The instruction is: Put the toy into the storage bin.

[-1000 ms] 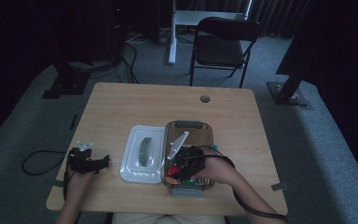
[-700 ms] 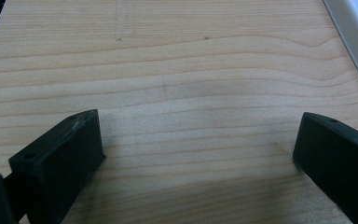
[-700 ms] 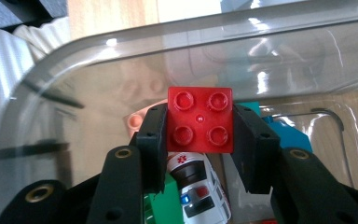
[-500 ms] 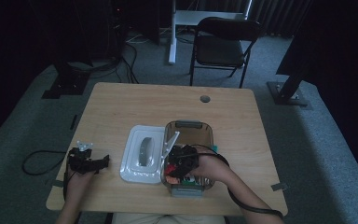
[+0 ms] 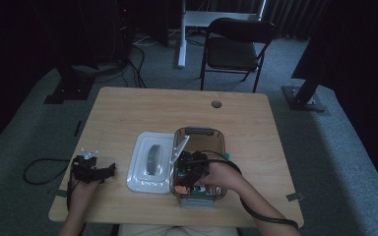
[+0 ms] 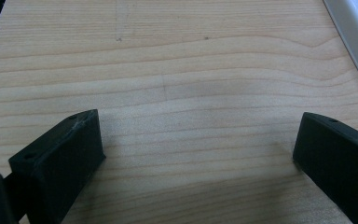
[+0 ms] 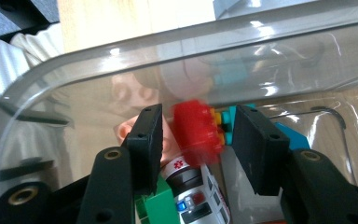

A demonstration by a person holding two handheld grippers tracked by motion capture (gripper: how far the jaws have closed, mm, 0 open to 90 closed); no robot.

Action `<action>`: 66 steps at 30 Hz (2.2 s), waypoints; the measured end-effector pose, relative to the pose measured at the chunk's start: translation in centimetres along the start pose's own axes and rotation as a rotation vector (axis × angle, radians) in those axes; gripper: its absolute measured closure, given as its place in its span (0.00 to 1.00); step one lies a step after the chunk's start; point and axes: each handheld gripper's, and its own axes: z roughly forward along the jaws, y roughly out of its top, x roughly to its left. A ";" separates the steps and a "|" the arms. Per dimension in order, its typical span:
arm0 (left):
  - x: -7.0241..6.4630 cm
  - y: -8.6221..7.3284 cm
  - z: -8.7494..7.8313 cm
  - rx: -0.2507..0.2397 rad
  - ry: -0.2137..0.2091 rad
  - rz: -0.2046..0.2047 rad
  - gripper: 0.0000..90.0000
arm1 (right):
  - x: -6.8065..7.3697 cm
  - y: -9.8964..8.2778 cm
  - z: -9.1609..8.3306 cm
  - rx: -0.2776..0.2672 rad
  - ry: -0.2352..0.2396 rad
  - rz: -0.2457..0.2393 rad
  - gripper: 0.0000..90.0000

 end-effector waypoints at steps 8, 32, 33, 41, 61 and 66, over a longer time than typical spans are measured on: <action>0.0 0.0 0.0 0.000 0.001 0.000 0.02 | 0.0 -1.2 -1.4 -0.040 -0.014 0.026 0.57; 0.0 0.0 0.0 0.001 0.001 0.000 0.02 | -3.4 -11.6 -9.6 -0.251 -0.197 0.303 0.51; 0.0 0.0 0.0 0.000 0.001 0.000 0.02 | -3.5 -11.8 -9.7 -0.254 -0.200 0.313 0.51; 0.0 0.0 0.0 0.001 0.001 0.000 0.02 | -6.0 -15.3 -9.3 -0.266 -0.241 0.450 0.50; 0.0 0.0 0.0 0.001 0.001 0.000 0.02 | -11.1 -15.6 -1.5 -0.197 -0.202 0.582 0.48; 0.0 0.0 0.0 0.001 0.001 0.000 0.02 | -11.5 -15.2 -0.5 -0.180 -0.199 0.581 0.49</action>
